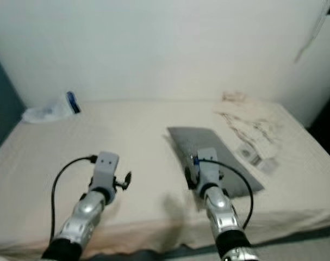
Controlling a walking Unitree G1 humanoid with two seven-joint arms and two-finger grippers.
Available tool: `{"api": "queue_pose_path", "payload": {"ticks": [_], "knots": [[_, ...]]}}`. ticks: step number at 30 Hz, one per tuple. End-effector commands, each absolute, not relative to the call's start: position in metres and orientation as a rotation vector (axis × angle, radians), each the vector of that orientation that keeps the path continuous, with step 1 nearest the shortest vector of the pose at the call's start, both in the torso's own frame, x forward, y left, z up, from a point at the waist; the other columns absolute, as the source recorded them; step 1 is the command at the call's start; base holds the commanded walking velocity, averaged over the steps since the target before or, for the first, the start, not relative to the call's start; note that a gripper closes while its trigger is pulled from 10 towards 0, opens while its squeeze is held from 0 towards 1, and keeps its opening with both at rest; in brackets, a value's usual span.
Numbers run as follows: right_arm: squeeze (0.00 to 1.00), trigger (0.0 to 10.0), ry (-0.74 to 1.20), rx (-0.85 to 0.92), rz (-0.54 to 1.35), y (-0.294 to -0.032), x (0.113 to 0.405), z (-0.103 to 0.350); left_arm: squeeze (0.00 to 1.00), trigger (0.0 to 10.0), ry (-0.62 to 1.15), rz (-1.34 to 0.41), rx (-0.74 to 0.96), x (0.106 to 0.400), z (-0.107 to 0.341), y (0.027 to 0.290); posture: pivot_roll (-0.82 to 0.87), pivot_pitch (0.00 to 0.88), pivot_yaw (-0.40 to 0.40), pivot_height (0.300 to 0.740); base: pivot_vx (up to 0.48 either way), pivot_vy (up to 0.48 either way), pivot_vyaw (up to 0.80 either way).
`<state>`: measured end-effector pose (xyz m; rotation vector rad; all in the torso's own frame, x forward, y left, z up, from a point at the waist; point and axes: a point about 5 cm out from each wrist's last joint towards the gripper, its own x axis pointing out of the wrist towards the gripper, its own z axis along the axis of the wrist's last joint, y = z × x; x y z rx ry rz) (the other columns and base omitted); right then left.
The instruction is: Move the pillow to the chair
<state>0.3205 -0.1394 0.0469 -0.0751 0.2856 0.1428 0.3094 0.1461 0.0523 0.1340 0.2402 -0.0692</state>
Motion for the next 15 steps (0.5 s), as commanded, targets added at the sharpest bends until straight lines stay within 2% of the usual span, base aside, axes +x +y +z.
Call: {"api": "queue_pose_path", "payload": {"ticks": [1,5,15], "knots": [[0.00,10.0,0.303,-0.074,0.126,-0.1447,0.3181,0.0428,0.00,10.0,0.262,-0.079,0.127,0.3082,0.0492,0.1449,-0.04,0.048,-0.040,0.712,0.000,0.000,0.00],[0.00,10.0,0.302,-0.076,0.128,-0.1443,0.3183,0.0430,0.00,10.0,0.273,-0.074,0.125,0.3083,0.0482,0.1458,-0.04,0.048,-0.041,0.712,0.000,0.454,0.00],[0.00,10.0,0.303,-0.077,0.125,-0.1462,0.3191,0.0433,0.00,10.0,0.294,-0.053,0.118,0.3099,0.0465,0.1471,-0.04,0.053,-0.041,0.712,0.000,0.000,0.00]]}}
